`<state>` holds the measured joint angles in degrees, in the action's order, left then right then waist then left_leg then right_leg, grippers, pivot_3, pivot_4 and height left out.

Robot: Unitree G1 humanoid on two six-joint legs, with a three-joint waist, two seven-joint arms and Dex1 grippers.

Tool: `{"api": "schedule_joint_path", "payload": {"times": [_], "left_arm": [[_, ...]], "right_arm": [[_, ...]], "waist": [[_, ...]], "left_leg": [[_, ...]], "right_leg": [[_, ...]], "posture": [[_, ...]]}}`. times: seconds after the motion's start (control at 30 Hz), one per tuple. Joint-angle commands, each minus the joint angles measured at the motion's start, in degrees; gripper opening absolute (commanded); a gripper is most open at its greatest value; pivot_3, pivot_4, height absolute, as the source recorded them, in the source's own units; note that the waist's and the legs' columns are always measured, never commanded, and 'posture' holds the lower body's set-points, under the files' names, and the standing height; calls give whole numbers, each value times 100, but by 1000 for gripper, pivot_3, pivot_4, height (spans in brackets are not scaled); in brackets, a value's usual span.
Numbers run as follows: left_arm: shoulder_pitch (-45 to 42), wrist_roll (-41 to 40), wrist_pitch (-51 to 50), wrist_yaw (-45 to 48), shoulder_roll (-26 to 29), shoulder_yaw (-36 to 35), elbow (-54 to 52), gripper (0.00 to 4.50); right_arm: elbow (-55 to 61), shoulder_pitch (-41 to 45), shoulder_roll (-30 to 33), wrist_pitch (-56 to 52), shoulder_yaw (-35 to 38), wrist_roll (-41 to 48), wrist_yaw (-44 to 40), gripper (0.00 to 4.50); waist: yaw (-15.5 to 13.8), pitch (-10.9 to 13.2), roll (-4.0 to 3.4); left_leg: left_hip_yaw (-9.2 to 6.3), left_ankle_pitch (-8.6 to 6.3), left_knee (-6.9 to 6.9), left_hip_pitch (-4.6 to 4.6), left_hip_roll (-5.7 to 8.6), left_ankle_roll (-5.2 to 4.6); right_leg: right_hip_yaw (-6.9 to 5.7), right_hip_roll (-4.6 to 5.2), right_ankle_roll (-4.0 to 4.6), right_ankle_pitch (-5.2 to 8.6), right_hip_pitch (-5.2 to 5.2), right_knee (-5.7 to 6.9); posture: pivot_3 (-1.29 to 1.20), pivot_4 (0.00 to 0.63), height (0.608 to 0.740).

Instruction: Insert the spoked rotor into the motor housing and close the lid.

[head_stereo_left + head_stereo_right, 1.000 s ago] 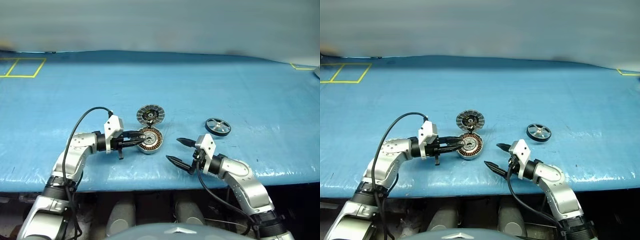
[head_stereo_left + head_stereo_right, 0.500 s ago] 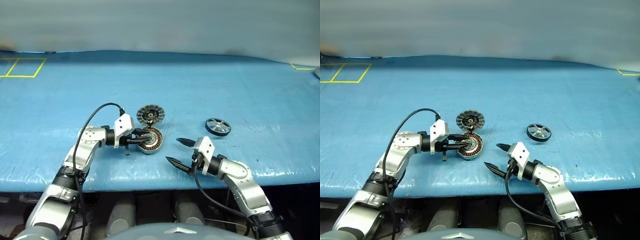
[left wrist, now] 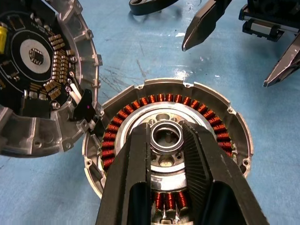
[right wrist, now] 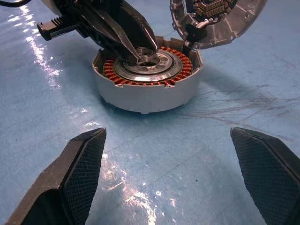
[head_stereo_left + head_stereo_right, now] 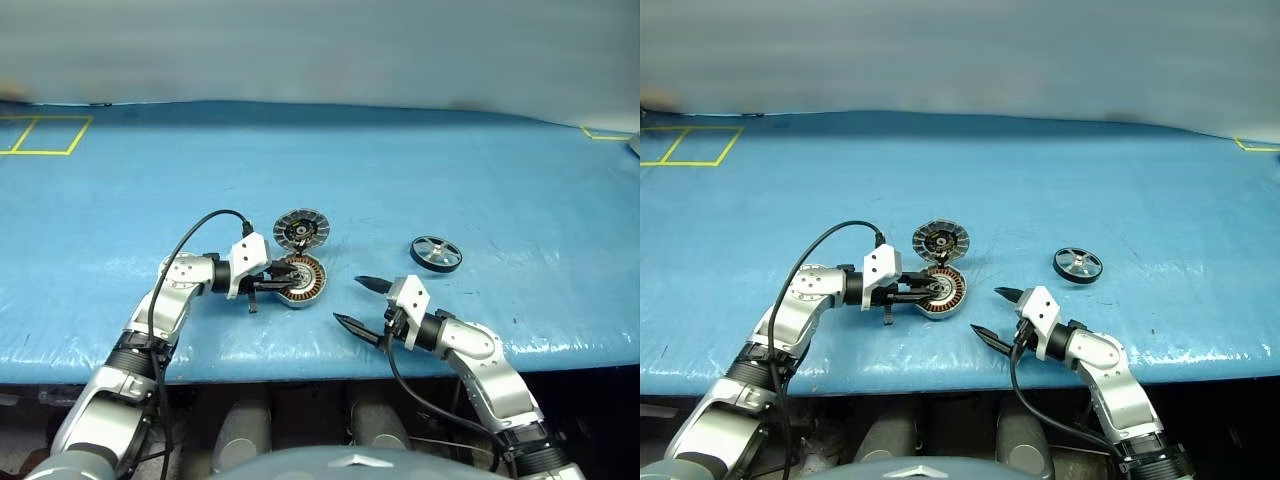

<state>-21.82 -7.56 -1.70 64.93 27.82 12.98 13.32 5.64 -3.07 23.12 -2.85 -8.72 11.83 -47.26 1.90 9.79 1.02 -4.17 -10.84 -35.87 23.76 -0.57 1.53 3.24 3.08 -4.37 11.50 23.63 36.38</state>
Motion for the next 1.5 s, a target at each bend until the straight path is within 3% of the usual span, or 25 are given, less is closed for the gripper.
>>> {"api": "schedule_joint_path", "payload": {"times": [0.03, 0.27, 0.37, 0.87, 0.97, 1.07, 1.5], "left_arm": [[-140, 59, 162, -77, -12, -21, 45, 626], [-245, 24, 200, -129, -97, -40, 208, 626], [-252, 17, 222, -141, -108, -45, 222, 1670], [-161, -267, 158, -148, -152, -233, 108, 1670], [-205, -285, 199, -247, -232, -270, 160, 1130], [-239, -252, 219, -213, -255, -206, 190, 75], [-270, 250, 307, -221, -126, 98, 317, 33]], "right_arm": [[77, 65, 31, 190, 4, 4, -27, 4500], [7, 65, 40, 267, 13, -33, -20, 4500], [-17, 56, 48, 287, 12, -47, -15, 4500], [-156, 112, 36, 359, -6, -110, -26, 4500], [-186, 125, 37, 381, -16, -115, -26, 4500], [-199, 134, 42, 398, -24, -121, -18, 4500], [-200, 92, 28, 447, -20, -173, 76, 4500]], "waist": [[0, 0, 0], [-1, 0, 0], [1, 0, 0], [-1, 0, 0], [-2, 0, 0], [-2, 0, 0], [2, -1, 0]], "left_leg": [[0, 0, 0, 0, 0, 0], [0, 0, -3, -1, 0, 0], [0, 0, -2, -1, 0, 0], [0, 0, -4, -2, 0, 0], [0, 0, -4, -3, 1, 0], [0, 0, -5, -4, 1, 0], [0, 0, -6, -7, 1, 0]], "right_leg": [[0, 0, 0, 0, 0, 0], [0, 0, 0, 0, -2, 1], [0, 0, 0, 0, -1, 1], [0, 0, -1, 0, -3, 3], [0, 0, -1, -1, -5, 3], [0, 0, -1, -1, -5, 4], [1, -1, -1, -1, -7, 8]], "posture": [[0, 150, 740], [0, 150, 740], [0, 150, 740], [0, 150, 740], [0, 150, 740], [0, 150, 740], [0, 150, 740]]}}
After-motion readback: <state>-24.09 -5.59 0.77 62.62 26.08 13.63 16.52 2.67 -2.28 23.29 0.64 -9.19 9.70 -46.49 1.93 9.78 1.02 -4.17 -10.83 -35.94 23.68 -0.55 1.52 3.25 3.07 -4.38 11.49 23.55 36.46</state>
